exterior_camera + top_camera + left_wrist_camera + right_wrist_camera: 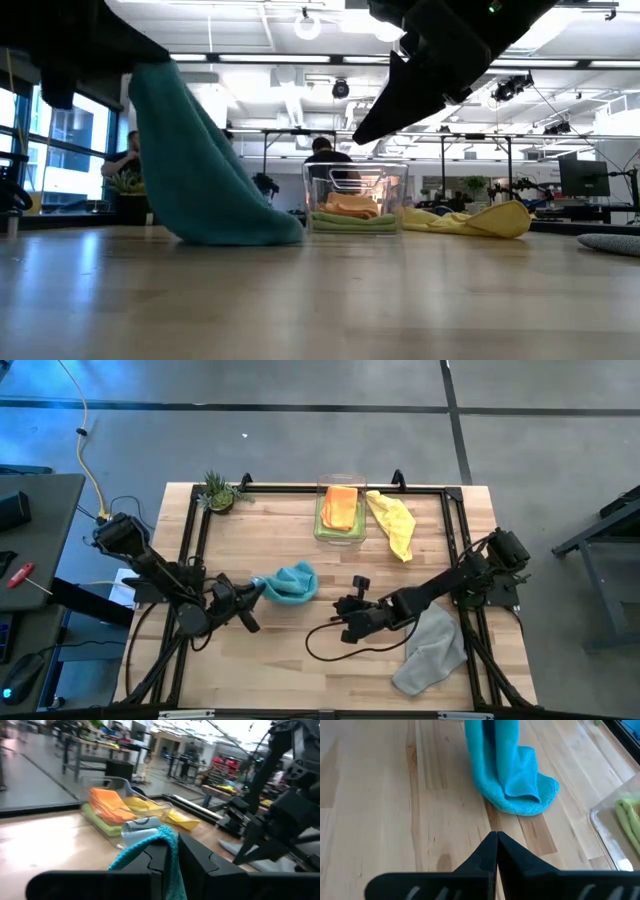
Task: Fold microfiber towels
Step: Fold the blue microfiber cloth
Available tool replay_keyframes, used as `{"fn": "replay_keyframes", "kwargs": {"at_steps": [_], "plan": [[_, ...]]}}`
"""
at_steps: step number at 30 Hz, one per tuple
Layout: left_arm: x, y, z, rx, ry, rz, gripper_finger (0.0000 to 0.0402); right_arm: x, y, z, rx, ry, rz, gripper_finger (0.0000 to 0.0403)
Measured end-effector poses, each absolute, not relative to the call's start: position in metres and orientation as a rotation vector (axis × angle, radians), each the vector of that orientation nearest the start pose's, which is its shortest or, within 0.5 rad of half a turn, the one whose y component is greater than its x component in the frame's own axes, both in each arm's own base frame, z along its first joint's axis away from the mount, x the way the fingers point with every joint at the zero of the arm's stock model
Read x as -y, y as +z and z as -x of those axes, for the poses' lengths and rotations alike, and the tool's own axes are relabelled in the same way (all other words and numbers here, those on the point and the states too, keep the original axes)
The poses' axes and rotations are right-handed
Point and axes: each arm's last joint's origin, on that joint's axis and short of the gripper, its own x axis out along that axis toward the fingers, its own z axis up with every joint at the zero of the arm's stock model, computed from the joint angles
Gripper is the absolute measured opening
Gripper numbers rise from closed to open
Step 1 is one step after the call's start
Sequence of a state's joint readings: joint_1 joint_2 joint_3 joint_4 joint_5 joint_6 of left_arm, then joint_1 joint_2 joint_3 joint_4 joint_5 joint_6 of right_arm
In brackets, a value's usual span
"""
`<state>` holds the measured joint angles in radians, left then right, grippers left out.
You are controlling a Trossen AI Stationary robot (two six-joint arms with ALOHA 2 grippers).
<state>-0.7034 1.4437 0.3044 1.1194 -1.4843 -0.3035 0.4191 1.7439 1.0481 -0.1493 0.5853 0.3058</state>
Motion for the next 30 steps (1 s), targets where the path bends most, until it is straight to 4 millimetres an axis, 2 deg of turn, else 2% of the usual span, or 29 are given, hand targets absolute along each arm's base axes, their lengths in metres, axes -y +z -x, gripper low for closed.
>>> {"fn": "replay_keyframes", "kwargs": {"at_steps": [8,17,23,30], "plan": [[0.076,0.14,-0.187,0.045,0.646,0.338,0.0007,-0.129,0.184,-0.329,-0.707,-0.259,0.134,0.0],[0.027,0.115,-0.196,-0.211,0.627,0.361,0.0001,-0.129,0.184,-0.329,-0.708,-0.257,0.141,0.0],[0.013,0.121,-0.195,-0.238,0.609,0.4,0.0012,-0.129,0.183,-0.329,-0.719,-0.236,0.148,0.0],[0.017,0.141,-0.197,-0.248,0.452,0.449,0.0076,-0.127,0.183,-0.33,-0.728,-0.22,0.15,0.0]]}}
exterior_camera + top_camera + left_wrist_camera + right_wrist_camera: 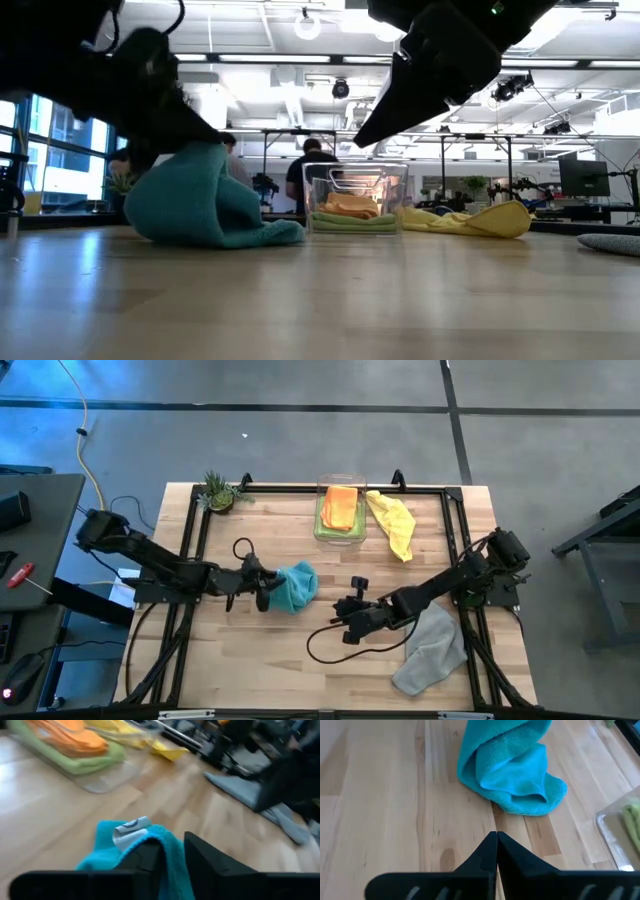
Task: Fold microfiber towels
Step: Fold the blue microfiber cloth
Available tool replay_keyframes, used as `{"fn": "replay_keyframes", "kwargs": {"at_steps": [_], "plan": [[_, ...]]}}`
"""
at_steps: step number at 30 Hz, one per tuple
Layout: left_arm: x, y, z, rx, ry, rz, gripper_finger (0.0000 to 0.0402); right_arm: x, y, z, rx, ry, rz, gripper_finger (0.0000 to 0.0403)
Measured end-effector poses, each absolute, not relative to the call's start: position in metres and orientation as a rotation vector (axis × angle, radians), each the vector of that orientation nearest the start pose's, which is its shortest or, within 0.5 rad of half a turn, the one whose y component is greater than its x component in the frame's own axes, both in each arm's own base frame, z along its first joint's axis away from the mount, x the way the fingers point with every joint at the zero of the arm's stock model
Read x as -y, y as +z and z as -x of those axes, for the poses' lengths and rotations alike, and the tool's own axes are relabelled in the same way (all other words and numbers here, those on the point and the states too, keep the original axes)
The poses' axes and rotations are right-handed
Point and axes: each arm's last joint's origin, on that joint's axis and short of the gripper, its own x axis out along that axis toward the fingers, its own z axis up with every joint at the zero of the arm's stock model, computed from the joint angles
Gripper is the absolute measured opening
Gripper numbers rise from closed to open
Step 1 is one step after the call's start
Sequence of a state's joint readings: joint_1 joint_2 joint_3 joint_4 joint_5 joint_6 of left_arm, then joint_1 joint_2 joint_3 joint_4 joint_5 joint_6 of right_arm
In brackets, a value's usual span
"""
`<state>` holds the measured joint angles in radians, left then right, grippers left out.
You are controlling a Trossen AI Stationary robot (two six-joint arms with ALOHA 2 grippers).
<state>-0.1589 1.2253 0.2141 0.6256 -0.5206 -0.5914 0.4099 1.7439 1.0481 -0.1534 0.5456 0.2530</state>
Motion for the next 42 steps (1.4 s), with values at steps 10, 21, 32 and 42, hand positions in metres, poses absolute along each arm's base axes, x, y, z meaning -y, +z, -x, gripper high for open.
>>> {"fn": "replay_keyframes", "kwargs": {"at_steps": [10,21,32,42], "plan": [[0.057,0.185,-0.22,-0.598,0.21,0.313,0.0174,-0.125,0.182,-0.329,-0.747,-0.215,0.173,0.0],[0.126,0.189,-0.241,-1.097,-0.083,0.19,0.0181,-0.125,0.181,-0.329,-0.755,-0.216,0.177,0.0],[0.165,0.194,-0.26,-1.099,-0.115,0.079,0.0181,-0.125,0.182,-0.329,-0.755,-0.211,0.186,0.0],[0.184,0.145,-0.281,-1.071,-0.107,-0.164,0.0181,-0.126,0.181,-0.328,-0.762,-0.201,0.209,0.0]]}}
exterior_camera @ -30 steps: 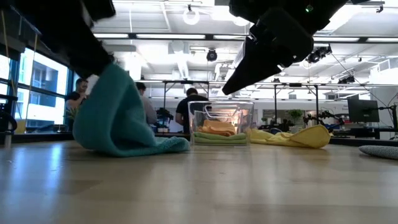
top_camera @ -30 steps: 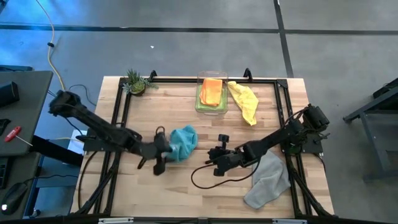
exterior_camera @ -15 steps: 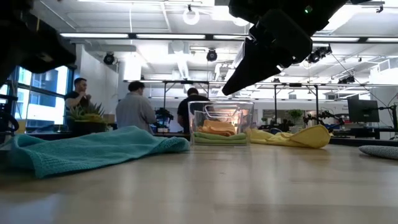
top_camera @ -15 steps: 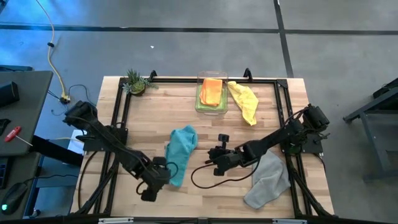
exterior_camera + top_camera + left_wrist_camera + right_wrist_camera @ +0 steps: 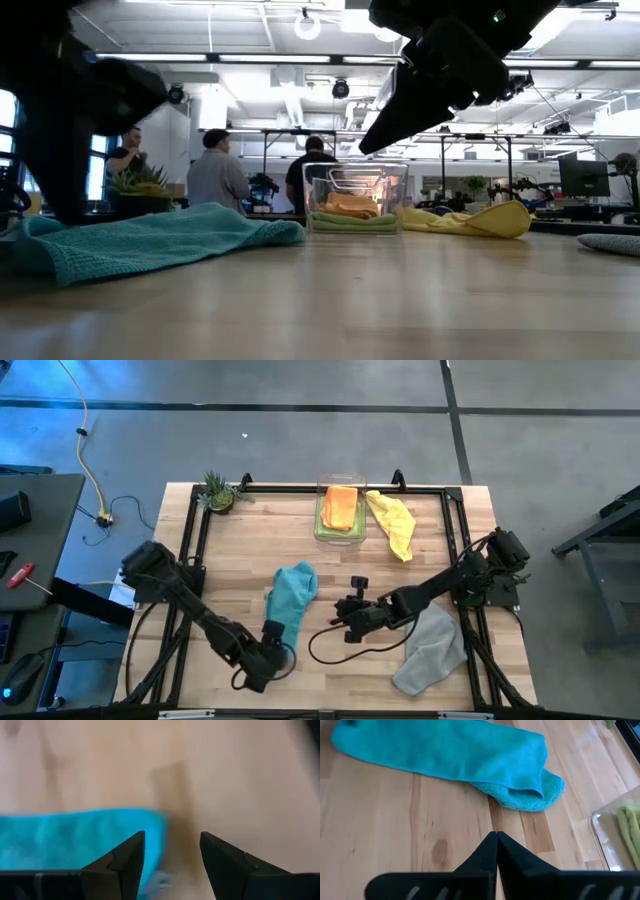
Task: Fold microfiber towels
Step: Fold the blue microfiber cloth
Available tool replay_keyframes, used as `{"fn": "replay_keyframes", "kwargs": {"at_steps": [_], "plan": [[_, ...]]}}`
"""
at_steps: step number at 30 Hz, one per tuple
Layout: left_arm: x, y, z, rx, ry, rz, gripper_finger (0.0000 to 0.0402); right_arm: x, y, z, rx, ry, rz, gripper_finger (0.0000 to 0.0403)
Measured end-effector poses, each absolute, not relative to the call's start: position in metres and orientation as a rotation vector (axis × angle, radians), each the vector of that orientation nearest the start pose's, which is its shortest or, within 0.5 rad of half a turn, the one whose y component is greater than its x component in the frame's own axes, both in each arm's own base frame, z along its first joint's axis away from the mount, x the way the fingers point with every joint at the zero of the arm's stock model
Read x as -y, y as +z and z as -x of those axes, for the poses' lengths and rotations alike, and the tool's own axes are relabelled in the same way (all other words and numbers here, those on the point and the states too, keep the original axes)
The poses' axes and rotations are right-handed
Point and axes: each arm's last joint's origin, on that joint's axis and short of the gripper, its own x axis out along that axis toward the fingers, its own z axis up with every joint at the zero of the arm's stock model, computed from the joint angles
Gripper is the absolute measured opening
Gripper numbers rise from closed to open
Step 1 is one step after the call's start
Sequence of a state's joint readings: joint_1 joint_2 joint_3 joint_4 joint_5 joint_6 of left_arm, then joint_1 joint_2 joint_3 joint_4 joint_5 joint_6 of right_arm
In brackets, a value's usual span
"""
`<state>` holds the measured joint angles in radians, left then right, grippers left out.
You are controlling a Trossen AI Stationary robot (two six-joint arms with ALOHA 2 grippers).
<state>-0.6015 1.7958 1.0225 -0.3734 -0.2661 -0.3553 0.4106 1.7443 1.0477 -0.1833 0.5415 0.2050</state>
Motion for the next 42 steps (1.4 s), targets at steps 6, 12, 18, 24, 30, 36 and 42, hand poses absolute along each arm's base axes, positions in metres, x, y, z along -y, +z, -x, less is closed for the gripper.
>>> {"fn": "replay_keyframes", "kwargs": {"at_steps": [6,12,18,24,30,36,42], "plan": [[0.181,0.129,-0.289,-1.156,-0.055,-0.24,0.0159,-0.132,0.182,-0.326,-0.752,-0.187,0.214,0.0],[0.177,0.13,-0.293,-1.168,-0.044,-0.291,0.006,-0.136,0.181,-0.324,-0.753,-0.177,0.222,0.0],[0.159,0.164,-0.294,-1.081,0.118,-0.245,0.0011,-0.141,0.18,-0.32,-0.767,-0.161,0.241,0.0],[0.135,0.21,-0.291,-0.935,0.232,-0.039,0.0002,-0.146,0.181,-0.312,-0.801,-0.155,0.276,0.0],[0.1,0.253,-0.288,-0.759,0.335,0.211,0.0001,-0.144,0.171,-0.298,-0.737,-0.144,0.231,0.0],[0.06,0.288,-0.291,-0.597,0.334,0.367,0.0,-0.136,0.15,-0.28,-0.562,-0.051,0.07,0.0],[0.031,0.318,-0.286,-0.405,0.342,0.433,0.0,-0.13,0.151,-0.274,-0.532,-0.072,0.021,0.0]]}}
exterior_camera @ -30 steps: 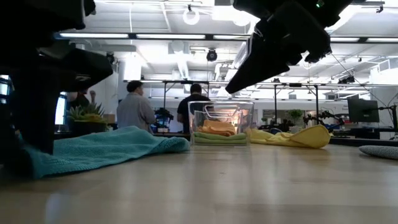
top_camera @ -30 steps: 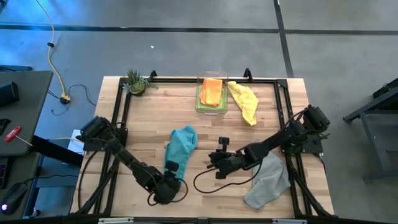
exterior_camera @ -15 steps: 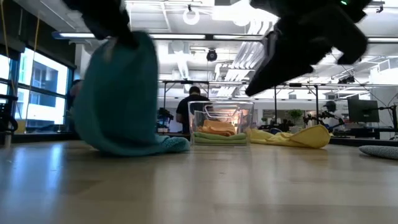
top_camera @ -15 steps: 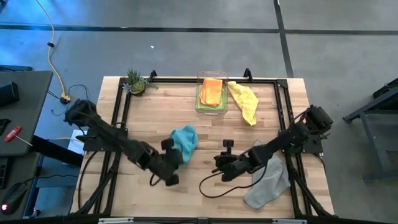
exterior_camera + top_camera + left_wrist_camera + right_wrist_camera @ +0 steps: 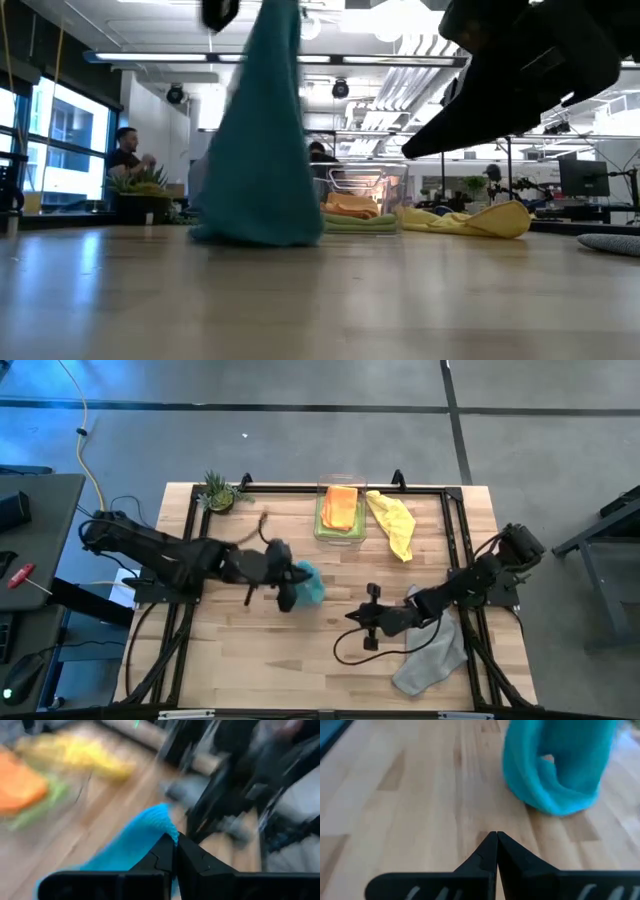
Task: Fold microfiber towels
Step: Fold the blue microfiber cloth
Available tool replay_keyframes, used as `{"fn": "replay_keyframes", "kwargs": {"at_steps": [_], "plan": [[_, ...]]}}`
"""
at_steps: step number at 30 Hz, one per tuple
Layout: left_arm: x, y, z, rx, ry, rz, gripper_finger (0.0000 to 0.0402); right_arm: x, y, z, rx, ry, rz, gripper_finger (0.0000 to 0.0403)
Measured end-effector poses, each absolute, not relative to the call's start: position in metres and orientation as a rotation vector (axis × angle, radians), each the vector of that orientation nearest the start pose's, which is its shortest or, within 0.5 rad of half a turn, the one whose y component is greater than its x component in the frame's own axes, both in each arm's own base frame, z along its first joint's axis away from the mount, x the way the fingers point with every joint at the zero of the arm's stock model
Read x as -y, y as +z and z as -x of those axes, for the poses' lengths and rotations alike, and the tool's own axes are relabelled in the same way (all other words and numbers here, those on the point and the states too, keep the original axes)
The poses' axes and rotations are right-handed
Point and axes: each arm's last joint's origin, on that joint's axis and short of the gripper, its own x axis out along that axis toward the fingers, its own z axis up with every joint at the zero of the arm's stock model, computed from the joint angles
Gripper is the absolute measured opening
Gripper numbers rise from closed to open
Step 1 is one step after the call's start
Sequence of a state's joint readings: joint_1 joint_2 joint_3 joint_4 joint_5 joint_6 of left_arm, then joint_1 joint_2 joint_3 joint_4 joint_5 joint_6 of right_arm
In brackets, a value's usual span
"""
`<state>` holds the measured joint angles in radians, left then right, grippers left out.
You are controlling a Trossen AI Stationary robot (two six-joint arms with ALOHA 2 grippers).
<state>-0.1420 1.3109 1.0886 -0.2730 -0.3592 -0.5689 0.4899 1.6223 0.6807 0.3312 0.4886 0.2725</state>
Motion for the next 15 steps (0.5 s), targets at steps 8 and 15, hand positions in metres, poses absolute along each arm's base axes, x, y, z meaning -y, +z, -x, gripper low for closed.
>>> {"fn": "replay_keyframes", "kwargs": {"at_steps": [8,15], "plan": [[0.041,0.35,-0.269,-0.25,0.217,0.463,0.0,-0.133,0.176,-0.26,-0.512,-0.082,0.039,0.0],[0.077,0.354,-0.273,-0.232,0.082,0.508,0.0,-0.128,0.195,-0.248,-0.503,-0.094,0.028,0.0]]}}
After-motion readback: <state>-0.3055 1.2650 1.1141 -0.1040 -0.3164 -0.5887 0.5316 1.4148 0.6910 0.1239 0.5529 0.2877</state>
